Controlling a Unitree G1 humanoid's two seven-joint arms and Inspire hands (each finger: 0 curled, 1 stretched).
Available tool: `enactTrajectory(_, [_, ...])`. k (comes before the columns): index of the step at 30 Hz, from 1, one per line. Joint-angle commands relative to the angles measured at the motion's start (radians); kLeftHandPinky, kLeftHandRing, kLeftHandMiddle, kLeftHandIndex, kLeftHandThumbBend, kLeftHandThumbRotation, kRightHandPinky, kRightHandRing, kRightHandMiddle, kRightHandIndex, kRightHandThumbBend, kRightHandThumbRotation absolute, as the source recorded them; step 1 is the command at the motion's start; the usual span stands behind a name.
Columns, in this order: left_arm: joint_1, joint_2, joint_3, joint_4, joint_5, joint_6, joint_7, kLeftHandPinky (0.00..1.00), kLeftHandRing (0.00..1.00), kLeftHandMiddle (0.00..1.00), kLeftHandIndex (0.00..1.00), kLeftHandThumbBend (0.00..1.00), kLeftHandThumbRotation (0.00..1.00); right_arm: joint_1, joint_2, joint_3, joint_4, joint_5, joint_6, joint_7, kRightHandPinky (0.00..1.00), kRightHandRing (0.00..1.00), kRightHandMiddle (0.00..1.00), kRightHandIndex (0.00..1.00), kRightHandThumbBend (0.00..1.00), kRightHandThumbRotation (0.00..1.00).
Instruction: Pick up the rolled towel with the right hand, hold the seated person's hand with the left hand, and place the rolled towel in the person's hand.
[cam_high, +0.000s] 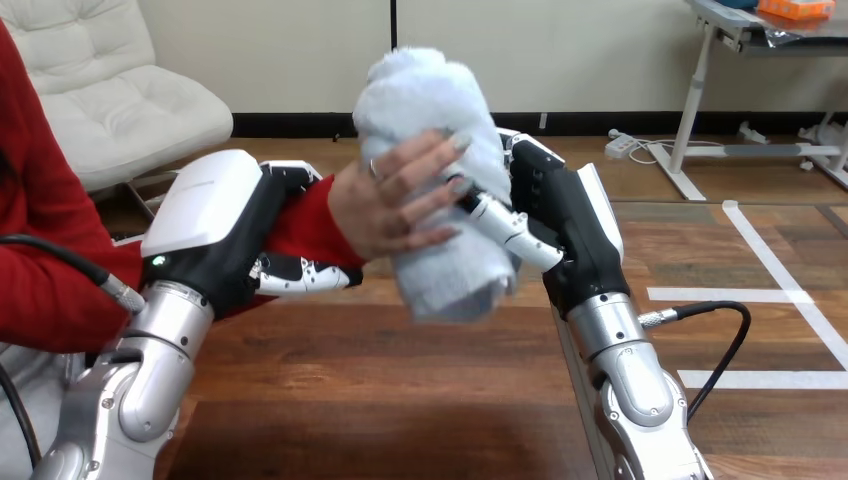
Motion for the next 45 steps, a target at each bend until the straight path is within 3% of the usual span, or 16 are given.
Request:
enactTrajectory(1, [-0.101,-0.005,0.026,-0.091,-0.018,-0.033,0.010,0.42,0.54,0.60,0.60,0.71,0.33,-0.016,0.011,0.032,-0.045,0.010,0.012,0.046,0.46,0.59,0.69,0.74,0.64,0.98])
enactTrajectory(13, [-0.084,-0.004,0.033,-0.102,-0.015,-0.034,0.013,0.42,0.54,0.60,0.60,0.70,0.35,0.000,0.001,0.023,-0.064,0.055,0.046,0.087,0.49,0.61,0.69,0.72,0.61,1.00])
enactTrajectory(26, [-0.065,0.002,0.043,-0.112,-0.025,-0.033,0.004,0.42,0.55,0.61,0.60,0.70,0.34,0.017,-0.020,0.012,-0.079,0.087,0.072,0.117,0.54,0.65,0.71,0.74,0.82,1.00])
enactTrajectory(34, [-0.040,0.000,0.055,-0.128,-0.063,-0.031,-0.015,0.44,0.57,0.62,0.61,0.70,0.34,0.028,-0.026,0.000,-0.087,0.110,0.079,0.135,0.57,0.67,0.72,0.75,0.88,1.00])
enactTrajectory(40, [-0.012,-0.008,0.068,-0.139,-0.108,-0.045,-0.024,0.48,0.61,0.66,0.65,0.74,0.46,0.041,-0.033,-0.008,-0.100,0.127,0.091,0.154,0.62,0.70,0.74,0.77,0.95,1.00])
enactTrajectory(45, [0.009,-0.019,0.079,-0.136,-0.150,-0.067,-0.014,0.52,0.66,0.71,0.71,0.87,0.62,0.054,-0.037,-0.013,-0.116,0.137,0.098,0.166,0.67,0.73,0.76,0.79,0.99,1.00])
